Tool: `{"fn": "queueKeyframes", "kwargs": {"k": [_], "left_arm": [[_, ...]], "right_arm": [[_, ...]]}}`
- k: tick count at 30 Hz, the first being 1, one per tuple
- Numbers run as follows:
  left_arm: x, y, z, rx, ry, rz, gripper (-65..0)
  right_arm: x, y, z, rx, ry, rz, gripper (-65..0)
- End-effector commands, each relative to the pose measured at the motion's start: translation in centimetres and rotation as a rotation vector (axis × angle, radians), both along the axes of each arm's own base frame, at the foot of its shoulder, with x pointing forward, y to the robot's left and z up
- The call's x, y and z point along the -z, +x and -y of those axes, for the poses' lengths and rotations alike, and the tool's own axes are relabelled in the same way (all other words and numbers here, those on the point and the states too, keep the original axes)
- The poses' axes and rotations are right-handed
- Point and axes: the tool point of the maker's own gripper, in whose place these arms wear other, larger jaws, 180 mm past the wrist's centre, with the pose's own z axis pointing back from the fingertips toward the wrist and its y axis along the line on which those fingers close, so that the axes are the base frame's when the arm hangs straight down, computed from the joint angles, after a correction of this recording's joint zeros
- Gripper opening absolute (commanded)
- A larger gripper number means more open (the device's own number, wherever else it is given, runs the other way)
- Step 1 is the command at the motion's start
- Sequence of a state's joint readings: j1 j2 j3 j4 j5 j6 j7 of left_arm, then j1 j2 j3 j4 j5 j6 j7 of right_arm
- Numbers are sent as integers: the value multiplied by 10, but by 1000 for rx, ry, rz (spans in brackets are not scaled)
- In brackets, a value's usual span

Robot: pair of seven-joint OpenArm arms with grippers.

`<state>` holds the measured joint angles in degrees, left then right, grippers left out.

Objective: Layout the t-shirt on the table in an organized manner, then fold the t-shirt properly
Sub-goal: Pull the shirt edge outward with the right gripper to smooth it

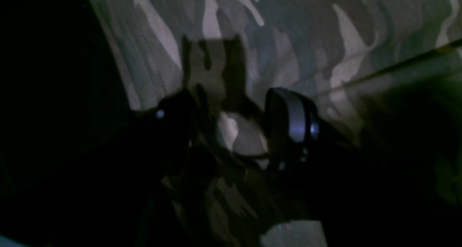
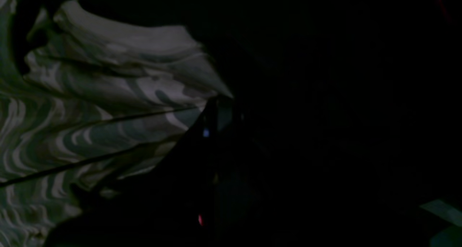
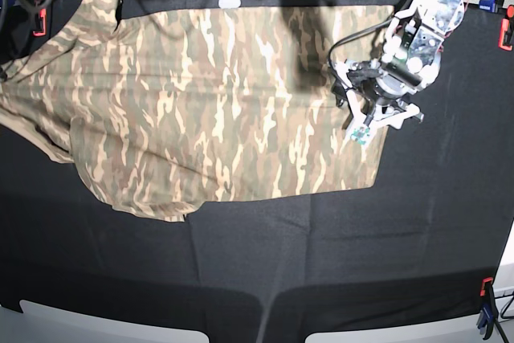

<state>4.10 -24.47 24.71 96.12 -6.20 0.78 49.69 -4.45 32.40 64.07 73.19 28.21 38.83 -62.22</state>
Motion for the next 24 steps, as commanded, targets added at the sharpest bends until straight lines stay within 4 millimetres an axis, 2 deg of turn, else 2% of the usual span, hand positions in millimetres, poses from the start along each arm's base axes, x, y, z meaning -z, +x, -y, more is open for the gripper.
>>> {"fn": "queueKeyframes", "kwargs": {"k": [1,2,5,7,10,12,15,18,20,22,24], "left_arm": [[0,0,-14,-16,58,-16,-328],[1,-1,-15,-17,61,-22,-328],[2,-3,-17,-21,69,-38,-328],[3,-4,-17,-22,72,-43,-328],[3,-4,-17,-22,72,-43,-328],[3,-4,-17,-22,72,-42,-328],[3,-4,-17,-22,72,-42,-328],[2,-4,-17,-22,71,-42,-328],[2,-3,-17,-22,71,-39,-328],[1,-1,-18,-21,74,-31,-328],[-4,5,-22,-18,106,-5,-328]], "right_arm": [[-28,7,15,0,-69,42,-650],[-27,8,14,-2,-63,43,-648],[-28,8,15,-2,-65,43,-449],[-29,8,16,-2,-68,42,-380],[-35,9,19,-4,-79,46,-378],[-47,16,17,-40,-83,91,-378],[-83,37,8,-99,-67,242,-379],[-134,60,-16,-199,-42,451,-379],[-160,73,-35,-268,-10,567,-379],[-165,87,-48,-313,7,589,-379],[-154,104,-64,-361,19,547,-379]]}}
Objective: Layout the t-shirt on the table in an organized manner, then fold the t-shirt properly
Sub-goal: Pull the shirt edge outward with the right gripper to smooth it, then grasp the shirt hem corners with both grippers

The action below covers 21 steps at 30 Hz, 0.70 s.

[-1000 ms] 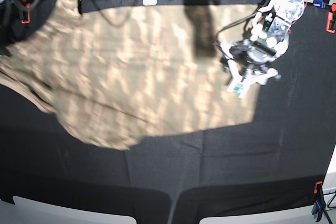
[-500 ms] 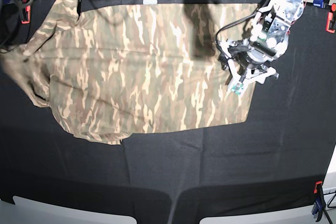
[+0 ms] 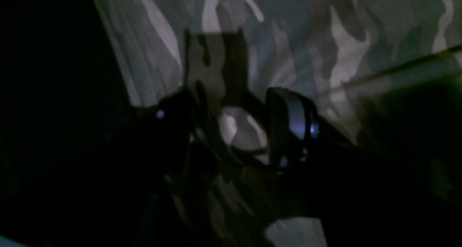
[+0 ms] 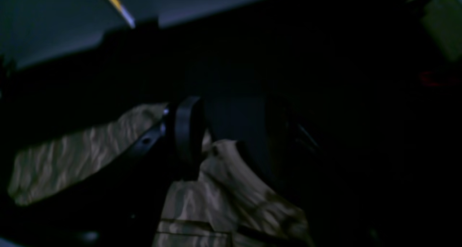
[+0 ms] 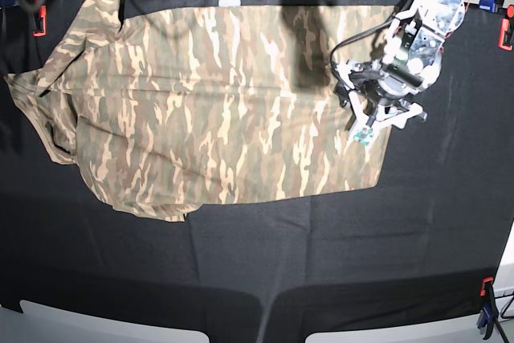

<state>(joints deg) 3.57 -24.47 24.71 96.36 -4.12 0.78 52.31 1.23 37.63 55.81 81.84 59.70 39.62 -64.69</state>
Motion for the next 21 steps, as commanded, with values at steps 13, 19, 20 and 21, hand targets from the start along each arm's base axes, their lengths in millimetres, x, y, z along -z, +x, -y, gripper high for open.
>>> {"fn": "queueKeyframes", "kwargs": {"k": [13,19,20,21], "left_arm": [[-100,42,10,56,44,305,-328],[-119,58,18,84,4,390,-328],[-119,63,21,107,2,395,-328],[-116,67,24,132,-7,382,-328]], "right_arm": [[41,111,-152,-464,-330,-170,-379],[76,122,-198,-614,-545,-285,-380],[83,123,-207,-631,-572,-293,-381],[90,124,-214,-647,-594,-302,-381]]}}
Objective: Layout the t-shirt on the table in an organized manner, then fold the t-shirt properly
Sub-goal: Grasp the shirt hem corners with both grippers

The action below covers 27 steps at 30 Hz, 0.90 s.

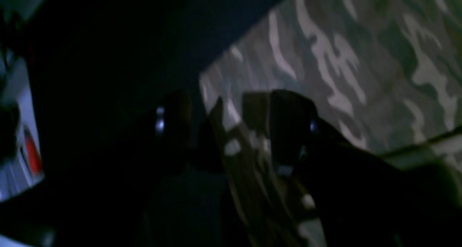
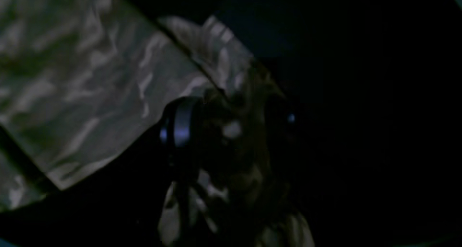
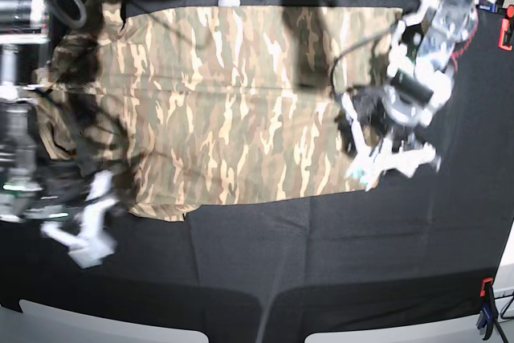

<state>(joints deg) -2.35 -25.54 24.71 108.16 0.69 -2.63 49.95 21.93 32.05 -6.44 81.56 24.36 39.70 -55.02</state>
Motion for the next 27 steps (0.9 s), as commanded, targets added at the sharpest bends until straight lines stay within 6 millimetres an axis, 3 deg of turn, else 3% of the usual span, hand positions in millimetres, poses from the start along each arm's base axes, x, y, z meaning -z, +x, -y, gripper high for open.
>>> {"fn": "queueKeyframes", "kwargs": {"k": [1,5,10,14,18,23,27], "left_arm": [[-9,12,1,17,-18,20,-328],[3,39,1,41,-76,-75,-328],[-17,77,4,107,-109,-64,-328],[-23,94,9,166,-170,-121,-328],[-4,98,3,208,-180,-241,-328],[38,92,-14,207,-178,-403,-328],[51,102,-25,140,-252,-436,-328]], "right_arm": [[-15,12,-6,-20,-1,56,-381],[5,20,-20,-24,-53,59,-381],[8,26,-15,-6,-141,77,-381],[11,22,-3,30,-175,47,-381],[14,20,-1,36,-184,29,-381],[14,20,1,39,-197,30,-381],[7,29,23,166,-252,77,-381]]}}
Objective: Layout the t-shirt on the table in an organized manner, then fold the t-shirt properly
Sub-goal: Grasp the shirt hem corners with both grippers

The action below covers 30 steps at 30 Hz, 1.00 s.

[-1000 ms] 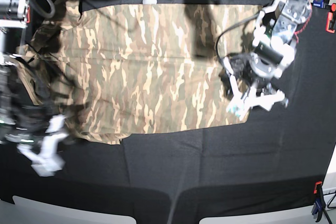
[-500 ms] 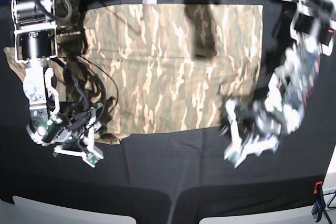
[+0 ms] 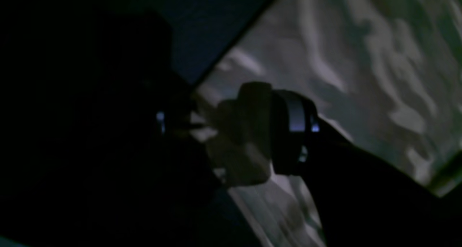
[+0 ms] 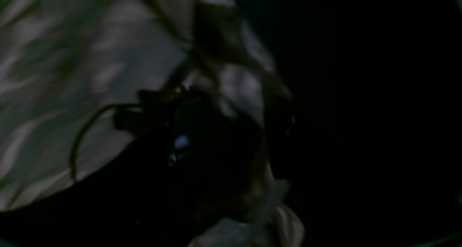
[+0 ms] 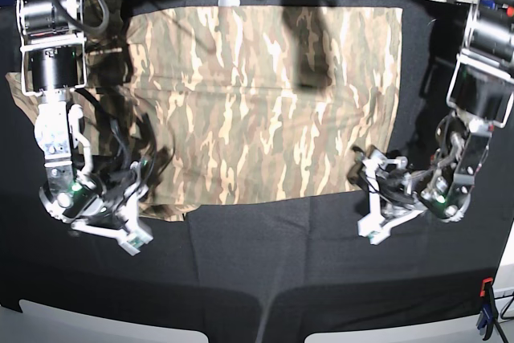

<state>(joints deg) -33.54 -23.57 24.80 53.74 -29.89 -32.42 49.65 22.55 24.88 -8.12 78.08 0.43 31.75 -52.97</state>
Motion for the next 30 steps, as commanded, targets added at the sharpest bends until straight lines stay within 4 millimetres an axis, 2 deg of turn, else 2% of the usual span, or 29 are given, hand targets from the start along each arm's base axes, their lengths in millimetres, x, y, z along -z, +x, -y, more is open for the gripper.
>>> {"fn": "queueKeyframes", "kwargs": {"k": [1,6,13,18,20,22,23,24,28,30], "left_arm": [[-25,21,4,-13,-50,56,-328],[-26,23,6,-25,-87,41,-328],[-28,23,25,8,-122,55,-328],[-8,15,34,32,-62,13,-328],[-1,10,35,38,-41,-13,-328],[-1,9,35,46,-29,-28,-333],[-2,9,35,48,-23,-30,-347],[-4,10,35,49,-24,-32,-369],[-17,18,39,48,-46,-22,-556],[-23,24,39,48,-49,-5,-591]], "right_arm": [[-24,14,10,32,-7,75,-381],[-26,13,13,71,60,74,-381],[-13,6,12,71,69,46,-381],[8,-2,20,103,78,-19,-384],[12,-4,21,110,78,-33,-447],[10,-2,22,110,77,-29,-563],[9,-1,22,110,76,-27,-631],[6,0,22,110,75,-21,-650],[-1,6,21,109,76,-3,-650],[-3,8,21,108,77,3,-650]]}}
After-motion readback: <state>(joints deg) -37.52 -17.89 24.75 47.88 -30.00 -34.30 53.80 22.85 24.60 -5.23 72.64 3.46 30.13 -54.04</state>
